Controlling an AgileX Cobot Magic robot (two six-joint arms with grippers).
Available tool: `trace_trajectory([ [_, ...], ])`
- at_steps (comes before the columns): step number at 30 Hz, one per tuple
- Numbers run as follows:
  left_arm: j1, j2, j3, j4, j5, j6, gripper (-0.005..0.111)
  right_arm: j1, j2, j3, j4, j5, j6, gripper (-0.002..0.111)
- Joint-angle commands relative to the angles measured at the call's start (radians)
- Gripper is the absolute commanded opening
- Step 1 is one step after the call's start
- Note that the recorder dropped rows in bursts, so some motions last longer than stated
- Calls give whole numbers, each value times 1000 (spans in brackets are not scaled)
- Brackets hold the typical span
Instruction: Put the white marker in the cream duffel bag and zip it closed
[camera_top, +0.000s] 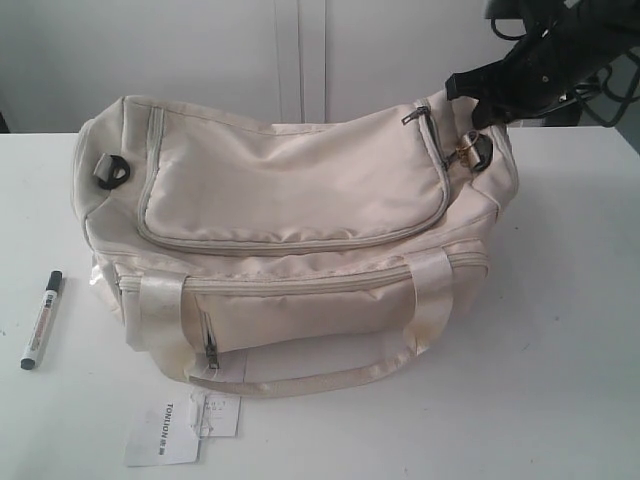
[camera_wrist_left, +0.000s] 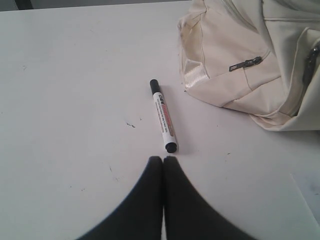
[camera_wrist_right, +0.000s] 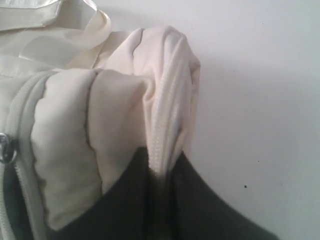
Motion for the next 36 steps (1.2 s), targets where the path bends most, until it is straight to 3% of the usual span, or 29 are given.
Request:
trace_trajectory([
  [1,2,-4,4,-6,4,0,0,-11,0,-7,7,-16,-38,0],
  [16,2,-4,4,-6,-3,-4,0,-11,0,-7,5,-40,-34,0],
  [21,2,-4,4,-132,-16,-101,0,-11,0,-7,5,-40,-34,0],
  [27,2,-4,4,-245,-166,-317,0,-11,0,-7,5,-52,-34,0],
  [32,2,-4,4,-245,-345,-333,0,-11,0,-7,5,-52,-34,0],
  [36,2,-4,-12,-184,-318,-340,0,-11,0,-7,5,-52,-34,0],
])
